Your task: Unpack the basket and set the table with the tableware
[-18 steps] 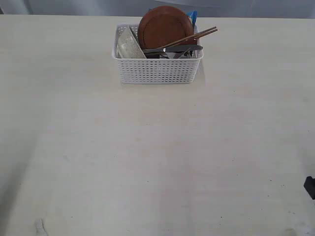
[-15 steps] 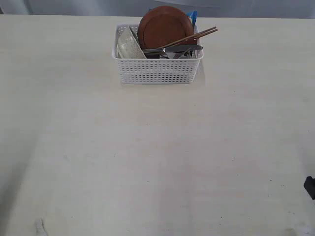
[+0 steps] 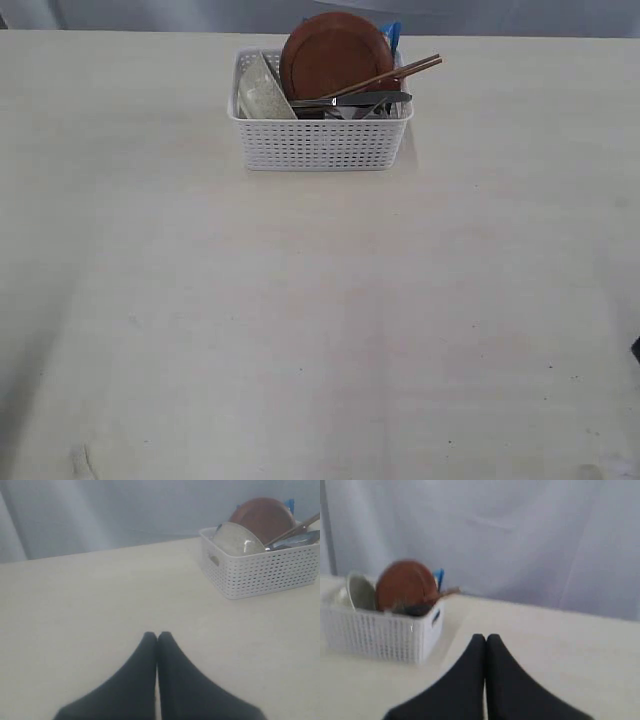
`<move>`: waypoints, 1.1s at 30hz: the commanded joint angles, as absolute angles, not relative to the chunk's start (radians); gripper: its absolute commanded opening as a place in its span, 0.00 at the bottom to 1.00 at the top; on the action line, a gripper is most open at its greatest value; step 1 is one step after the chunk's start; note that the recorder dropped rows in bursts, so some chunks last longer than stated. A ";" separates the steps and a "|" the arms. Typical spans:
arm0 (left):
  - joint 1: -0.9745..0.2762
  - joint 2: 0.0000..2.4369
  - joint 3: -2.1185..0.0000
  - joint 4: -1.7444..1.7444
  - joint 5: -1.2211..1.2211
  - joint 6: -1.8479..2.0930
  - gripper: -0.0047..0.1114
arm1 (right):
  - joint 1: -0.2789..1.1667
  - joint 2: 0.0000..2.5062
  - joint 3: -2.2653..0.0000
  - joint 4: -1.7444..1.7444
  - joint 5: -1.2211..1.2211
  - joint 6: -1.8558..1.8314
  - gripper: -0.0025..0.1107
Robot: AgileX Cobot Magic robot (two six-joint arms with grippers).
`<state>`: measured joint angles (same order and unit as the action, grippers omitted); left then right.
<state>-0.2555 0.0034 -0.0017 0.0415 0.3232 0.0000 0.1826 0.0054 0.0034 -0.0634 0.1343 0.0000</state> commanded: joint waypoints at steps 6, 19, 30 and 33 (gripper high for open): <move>-0.262 0.000 0.000 0.044 0.324 0.000 0.04 | 0.177 0.000 0.000 0.108 -0.489 0.190 0.02; -0.262 0.000 0.000 0.044 0.324 0.000 0.04 | 0.189 0.606 -0.423 0.108 0.103 0.449 0.50; -0.262 0.000 0.000 0.044 0.324 0.000 0.04 | 0.330 1.498 -1.177 0.563 0.752 0.092 0.50; -0.262 0.000 0.000 0.044 0.324 0.000 0.04 | 0.330 1.632 -1.255 0.585 0.789 0.088 0.50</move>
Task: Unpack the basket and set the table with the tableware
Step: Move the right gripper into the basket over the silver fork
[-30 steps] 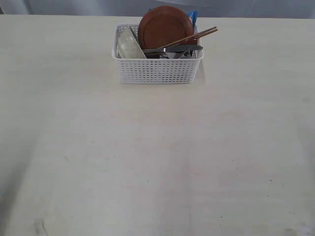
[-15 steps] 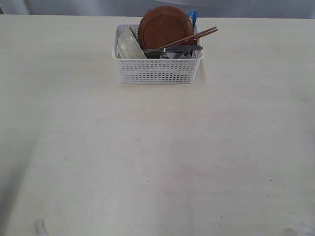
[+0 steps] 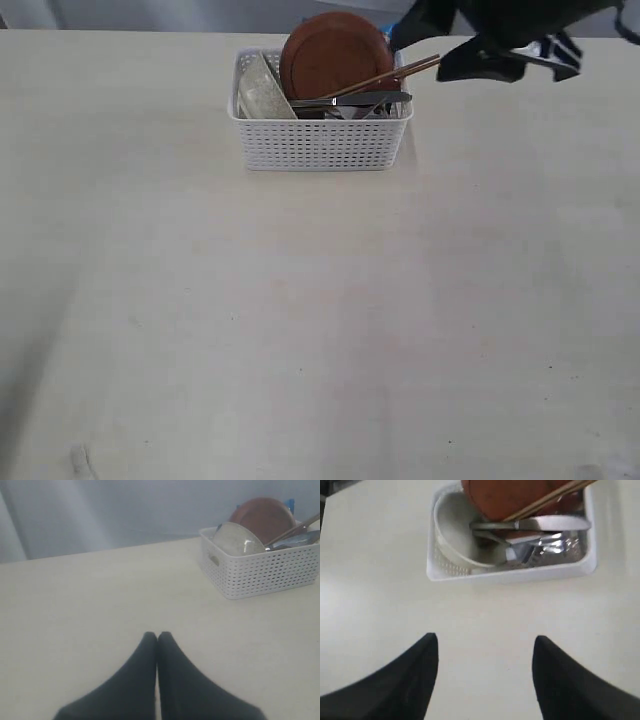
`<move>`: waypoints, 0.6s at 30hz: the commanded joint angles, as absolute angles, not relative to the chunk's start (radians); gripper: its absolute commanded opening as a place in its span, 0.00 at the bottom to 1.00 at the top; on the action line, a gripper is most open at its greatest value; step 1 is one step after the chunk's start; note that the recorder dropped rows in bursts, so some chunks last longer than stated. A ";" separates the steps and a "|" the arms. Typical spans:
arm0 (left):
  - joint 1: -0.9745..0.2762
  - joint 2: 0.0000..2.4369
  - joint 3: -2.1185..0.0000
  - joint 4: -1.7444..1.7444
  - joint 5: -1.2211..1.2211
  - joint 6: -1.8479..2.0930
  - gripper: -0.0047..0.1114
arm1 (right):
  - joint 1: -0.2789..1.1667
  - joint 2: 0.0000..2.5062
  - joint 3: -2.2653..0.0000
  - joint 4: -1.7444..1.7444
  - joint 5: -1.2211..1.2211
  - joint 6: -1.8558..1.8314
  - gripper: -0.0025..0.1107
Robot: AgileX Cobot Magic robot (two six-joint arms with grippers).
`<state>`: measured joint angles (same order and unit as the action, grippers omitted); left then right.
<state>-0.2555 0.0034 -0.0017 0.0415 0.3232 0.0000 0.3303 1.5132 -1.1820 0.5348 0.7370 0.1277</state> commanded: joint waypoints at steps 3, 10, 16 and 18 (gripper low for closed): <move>-0.262 0.000 0.000 0.044 0.324 0.000 0.04 | 0.330 1.728 -1.282 0.585 0.760 0.109 0.50; -0.262 0.000 0.000 0.044 0.324 0.000 0.04 | 0.330 1.818 -1.282 0.588 0.571 0.147 0.43; -0.262 0.000 0.000 0.044 0.324 0.000 0.04 | 0.330 1.870 -1.311 0.603 0.525 0.147 0.43; -0.262 0.000 0.000 0.044 0.324 0.000 0.04 | 0.330 1.888 -1.328 0.600 0.525 0.143 0.43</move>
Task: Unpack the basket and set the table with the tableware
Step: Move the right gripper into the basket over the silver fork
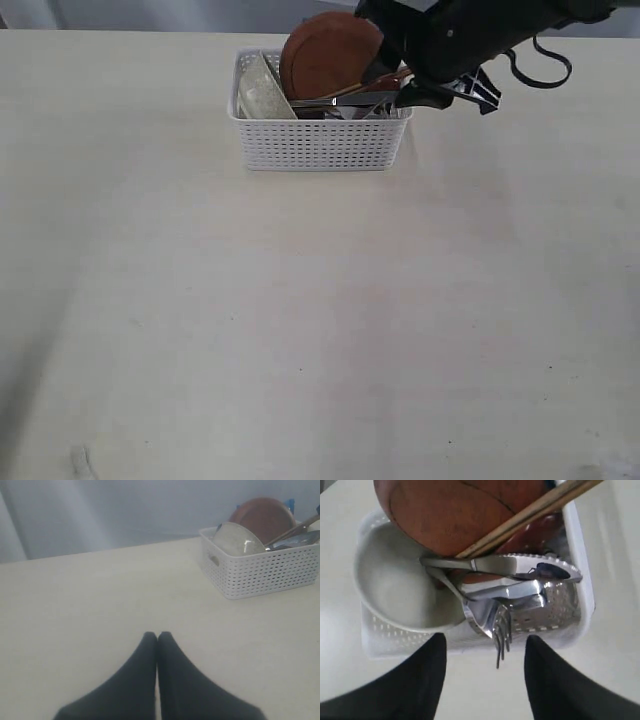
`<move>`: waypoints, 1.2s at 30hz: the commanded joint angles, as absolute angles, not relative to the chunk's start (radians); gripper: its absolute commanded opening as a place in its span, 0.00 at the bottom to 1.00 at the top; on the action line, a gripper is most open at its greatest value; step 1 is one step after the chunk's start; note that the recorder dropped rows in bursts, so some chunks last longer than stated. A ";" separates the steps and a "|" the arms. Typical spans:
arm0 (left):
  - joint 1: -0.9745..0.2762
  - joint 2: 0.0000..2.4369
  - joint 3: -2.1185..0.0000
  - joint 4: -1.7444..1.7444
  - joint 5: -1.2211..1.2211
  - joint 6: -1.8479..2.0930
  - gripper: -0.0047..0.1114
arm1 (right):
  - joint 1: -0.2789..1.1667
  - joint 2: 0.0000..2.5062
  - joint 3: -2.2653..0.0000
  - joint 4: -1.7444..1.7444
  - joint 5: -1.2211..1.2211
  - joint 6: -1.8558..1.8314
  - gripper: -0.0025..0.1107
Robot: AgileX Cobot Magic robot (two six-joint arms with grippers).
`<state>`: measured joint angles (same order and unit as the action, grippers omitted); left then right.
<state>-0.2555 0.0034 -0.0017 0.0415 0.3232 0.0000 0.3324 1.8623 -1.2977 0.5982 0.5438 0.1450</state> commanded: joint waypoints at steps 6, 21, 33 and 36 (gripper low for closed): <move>-0.262 0.000 0.000 0.044 0.324 0.000 0.04 | 0.330 1.935 -1.352 0.600 0.527 0.143 0.43; -0.262 0.000 0.000 0.044 0.324 0.000 0.04 | 0.330 1.996 -1.352 0.603 0.483 0.138 0.43; -0.262 0.000 0.000 0.044 0.324 0.000 0.04 | 0.330 1.996 -1.352 0.603 0.465 0.133 0.05; -0.262 0.000 0.000 0.044 0.324 0.000 0.04 | 0.330 1.996 -1.352 0.603 0.465 0.133 0.02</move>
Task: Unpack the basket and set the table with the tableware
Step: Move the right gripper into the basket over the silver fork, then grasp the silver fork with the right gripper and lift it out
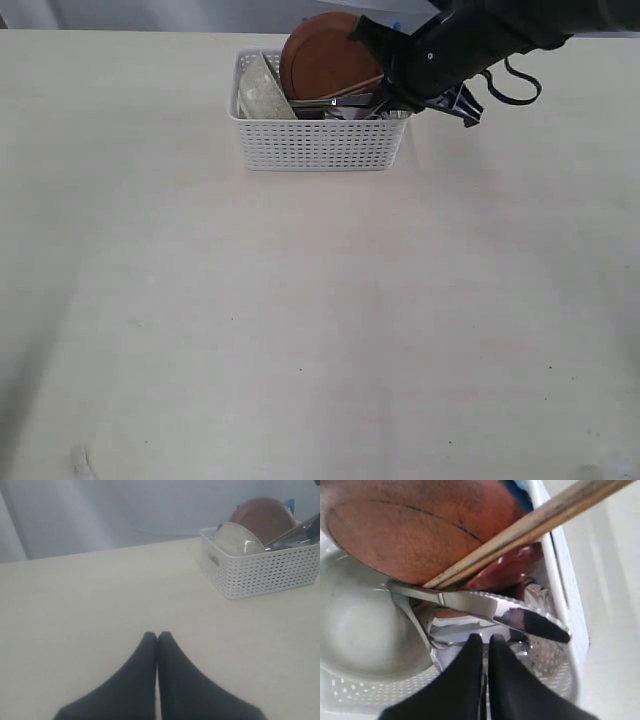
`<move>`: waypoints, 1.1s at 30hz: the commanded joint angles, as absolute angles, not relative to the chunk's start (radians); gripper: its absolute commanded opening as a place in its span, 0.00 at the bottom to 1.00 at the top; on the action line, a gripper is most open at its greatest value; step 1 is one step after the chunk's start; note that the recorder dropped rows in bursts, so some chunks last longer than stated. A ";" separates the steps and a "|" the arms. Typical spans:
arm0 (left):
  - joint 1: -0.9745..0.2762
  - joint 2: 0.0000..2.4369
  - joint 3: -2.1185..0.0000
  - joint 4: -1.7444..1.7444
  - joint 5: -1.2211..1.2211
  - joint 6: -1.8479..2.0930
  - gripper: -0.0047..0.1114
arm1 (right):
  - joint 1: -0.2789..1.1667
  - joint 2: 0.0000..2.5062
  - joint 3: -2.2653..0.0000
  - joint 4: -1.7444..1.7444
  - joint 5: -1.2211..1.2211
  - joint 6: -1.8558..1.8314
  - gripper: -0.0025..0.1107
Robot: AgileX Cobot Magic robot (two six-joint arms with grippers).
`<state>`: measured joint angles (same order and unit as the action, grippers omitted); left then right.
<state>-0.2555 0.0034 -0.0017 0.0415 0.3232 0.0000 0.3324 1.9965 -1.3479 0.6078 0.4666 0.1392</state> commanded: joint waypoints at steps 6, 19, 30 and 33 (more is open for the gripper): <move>-0.262 0.000 0.000 0.044 0.324 0.000 0.04 | 0.330 1.982 -1.354 0.603 0.465 0.133 0.02; -0.262 0.000 0.000 0.044 0.324 0.000 0.04 | 0.330 1.888 -1.420 0.559 0.514 0.125 0.02; -0.262 0.000 0.000 0.044 0.324 0.000 0.04 | 0.330 1.789 -1.492 0.361 0.622 0.146 0.02; -0.262 0.000 0.000 0.044 0.324 0.000 0.04 | 0.330 1.744 -1.505 0.298 0.638 0.146 0.02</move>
